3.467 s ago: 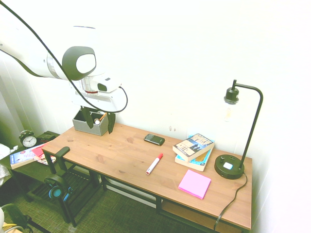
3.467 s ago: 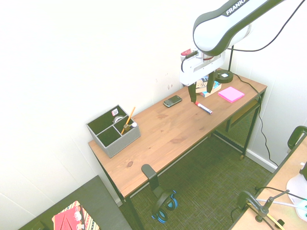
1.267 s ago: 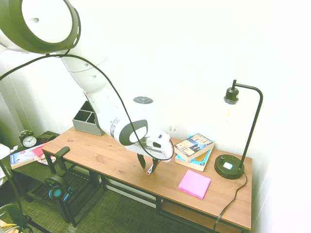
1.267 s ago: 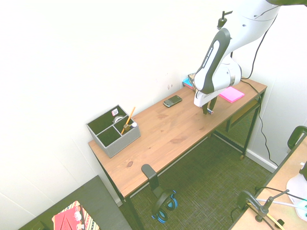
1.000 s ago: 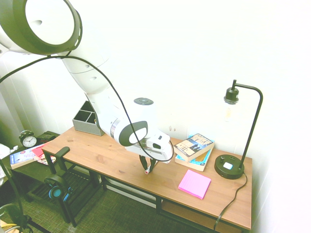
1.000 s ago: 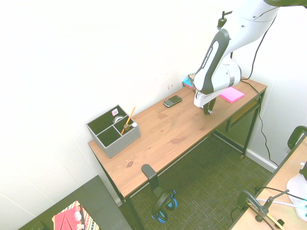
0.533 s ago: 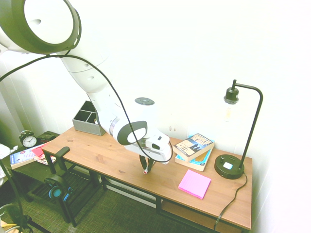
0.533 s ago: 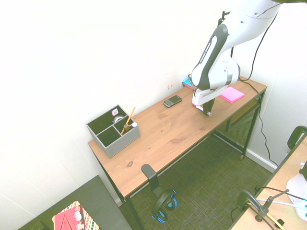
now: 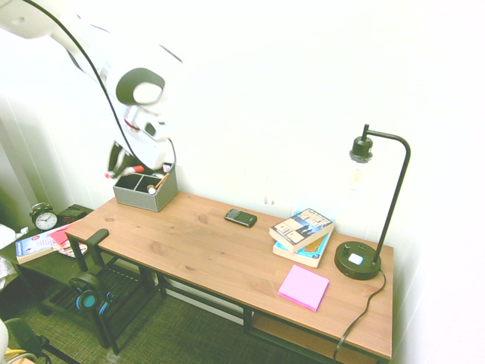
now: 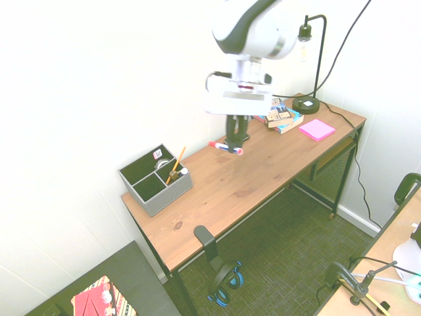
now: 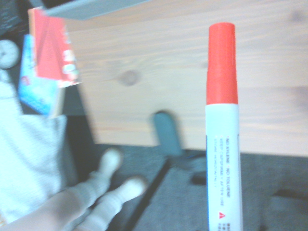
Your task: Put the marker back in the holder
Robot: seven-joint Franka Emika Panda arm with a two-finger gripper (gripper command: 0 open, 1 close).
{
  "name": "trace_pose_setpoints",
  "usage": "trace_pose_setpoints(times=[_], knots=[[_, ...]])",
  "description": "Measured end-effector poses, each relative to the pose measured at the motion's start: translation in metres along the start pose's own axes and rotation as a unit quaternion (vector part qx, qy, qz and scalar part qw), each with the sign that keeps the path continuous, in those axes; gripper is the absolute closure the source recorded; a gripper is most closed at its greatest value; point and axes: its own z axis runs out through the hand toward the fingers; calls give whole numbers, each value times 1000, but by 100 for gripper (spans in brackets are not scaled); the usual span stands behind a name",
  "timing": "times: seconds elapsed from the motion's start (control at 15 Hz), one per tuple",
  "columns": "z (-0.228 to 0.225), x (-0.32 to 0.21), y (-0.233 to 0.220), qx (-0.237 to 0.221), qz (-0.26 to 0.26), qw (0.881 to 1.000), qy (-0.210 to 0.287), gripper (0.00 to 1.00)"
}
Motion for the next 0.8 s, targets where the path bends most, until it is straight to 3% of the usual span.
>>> trace_pose_setpoints(times=[0.13, 0.27, 0.53, 0.8], knots=[[-10, -31, -42, 8, 31, 999, -43, 100], [8, -22, -81, 9, 76, 994, -83, 100], [75, 52, -124, 6, 156, 976, -155, 100], [93, 93, -142, 17, 187, 966, -179, 100]])
